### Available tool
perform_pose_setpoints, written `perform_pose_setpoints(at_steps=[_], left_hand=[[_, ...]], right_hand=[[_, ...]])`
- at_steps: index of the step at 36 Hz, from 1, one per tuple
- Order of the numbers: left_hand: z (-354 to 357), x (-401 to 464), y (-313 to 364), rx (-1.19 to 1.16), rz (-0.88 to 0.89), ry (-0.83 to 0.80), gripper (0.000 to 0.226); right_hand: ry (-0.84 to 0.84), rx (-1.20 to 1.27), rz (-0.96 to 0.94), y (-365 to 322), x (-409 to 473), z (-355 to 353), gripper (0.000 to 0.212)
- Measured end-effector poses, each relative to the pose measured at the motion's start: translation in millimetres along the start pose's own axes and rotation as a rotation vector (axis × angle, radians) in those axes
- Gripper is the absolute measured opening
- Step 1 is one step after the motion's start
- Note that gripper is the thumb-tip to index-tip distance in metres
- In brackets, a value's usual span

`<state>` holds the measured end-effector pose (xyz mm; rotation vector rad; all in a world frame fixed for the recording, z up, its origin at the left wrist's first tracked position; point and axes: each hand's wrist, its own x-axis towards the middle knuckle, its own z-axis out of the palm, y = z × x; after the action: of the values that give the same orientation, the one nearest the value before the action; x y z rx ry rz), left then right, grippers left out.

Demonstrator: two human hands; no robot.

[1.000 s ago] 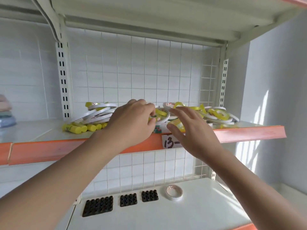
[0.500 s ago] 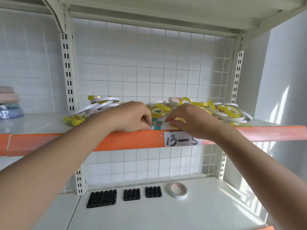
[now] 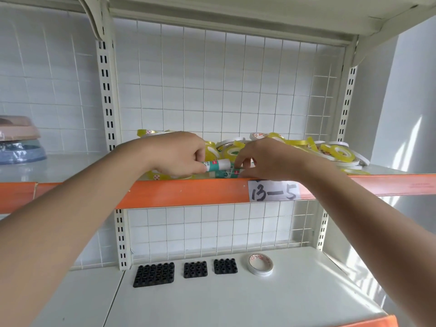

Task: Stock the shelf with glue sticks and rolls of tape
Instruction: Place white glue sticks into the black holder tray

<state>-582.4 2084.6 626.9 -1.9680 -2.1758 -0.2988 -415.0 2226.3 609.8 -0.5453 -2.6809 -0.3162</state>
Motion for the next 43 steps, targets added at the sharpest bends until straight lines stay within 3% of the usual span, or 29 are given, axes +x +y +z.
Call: perform_pose_setpoints(at_steps=[5, 10, 14, 17, 20, 27, 31, 35, 43], left_hand=[[4, -3, -6, -0.082, -0.031, 0.092, 0.014], [6, -8, -7, -0.175, -0.059, 0.26, 0.022], [9, -13, 1, -0.353, -0.056, 0.425, 0.019], [14, -23, 13, -0.498, -0.021, 0.533, 0.009], [25, -42, 29, -0.678, 0.026, 0.595, 0.006], [94, -103, 55, -0.909, 0.148, 0.477, 0.023], [155, -119, 65, -1.032, 0.003, 0.35, 0.025], [218, -122, 68, -1.107, -0.169, 0.234, 0.012], [309, -127, 49, -0.975, -0.417, 0.133, 0.017]], right_hand=[[-0.023, -0.005, 0.024, 0, 1, -1, 0.016], [0.078, 0.101, 0.058, 0, -9, -5, 0.013], [0.25, 0.163, 0.112, -7, -27, -7, 0.014], [0.463, 0.261, 0.061, -17, -45, -6, 0.011], [0.548, 0.452, 0.015, -25, -70, 1, 0.005], [0.492, 0.983, 0.028, -39, -126, 54, 0.009], [0.395, 1.118, 0.163, -43, -150, 100, 0.015], [0.279, 1.254, 0.287, -45, -166, 151, 0.01], [0.086, 1.433, 0.5, -55, -174, 232, 0.025]])
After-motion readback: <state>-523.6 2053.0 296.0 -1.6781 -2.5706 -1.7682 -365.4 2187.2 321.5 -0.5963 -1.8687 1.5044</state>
